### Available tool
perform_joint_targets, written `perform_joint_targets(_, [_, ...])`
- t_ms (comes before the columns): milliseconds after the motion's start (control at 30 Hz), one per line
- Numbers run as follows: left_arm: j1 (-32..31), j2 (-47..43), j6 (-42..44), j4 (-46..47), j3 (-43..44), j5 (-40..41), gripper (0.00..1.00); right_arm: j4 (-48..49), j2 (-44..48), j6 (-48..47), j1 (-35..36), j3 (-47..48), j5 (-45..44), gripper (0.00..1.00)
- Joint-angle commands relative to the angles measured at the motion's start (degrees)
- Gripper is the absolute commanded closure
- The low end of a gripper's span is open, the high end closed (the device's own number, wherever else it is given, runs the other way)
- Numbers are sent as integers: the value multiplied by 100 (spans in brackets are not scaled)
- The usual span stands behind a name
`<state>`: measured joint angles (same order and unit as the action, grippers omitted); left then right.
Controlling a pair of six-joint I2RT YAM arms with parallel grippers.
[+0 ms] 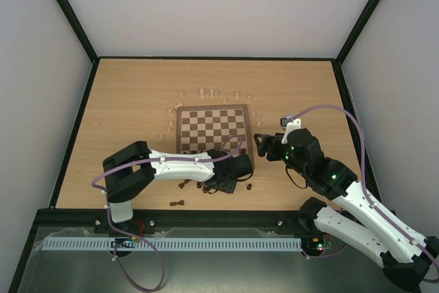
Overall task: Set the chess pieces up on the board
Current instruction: Pick up the chess piece at the center of the board, then place the chess piece on the chessboard.
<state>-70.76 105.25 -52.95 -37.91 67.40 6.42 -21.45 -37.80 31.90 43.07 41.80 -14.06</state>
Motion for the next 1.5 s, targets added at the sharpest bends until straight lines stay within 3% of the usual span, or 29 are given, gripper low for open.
perform_joint_targets(0, [-42, 114, 34, -18, -56, -35, 69, 81, 71, -88, -27, -48, 7, 18])
perform_joint_targets(133, [-43, 108, 52, -10, -56, -44, 83, 79, 62, -88, -27, -55, 4, 18])
perform_joint_targets(267, [-41, 61, 40, -58, -37, -28, 88, 84, 63, -87, -27, -60, 9, 18])
perform_joint_targets(633, [42, -477, 303, -934, 556, 329, 89, 76, 76, -87, -27, -49, -24, 18])
perform_joint_targets(933, [755, -519, 1170, -1455, 1365, 548, 89, 13, 161, -35, -27, -23, -305, 17])
perform_joint_targets(1267, [1454, 267, 2132, -1511, 2620, 462, 88, -38, 229, 18, -29, 2, -567, 16])
perform_joint_targets(1467, [1583, 776, 2328, -1499, 2855, 365, 88, -60, 238, 27, -29, 3, -625, 16])
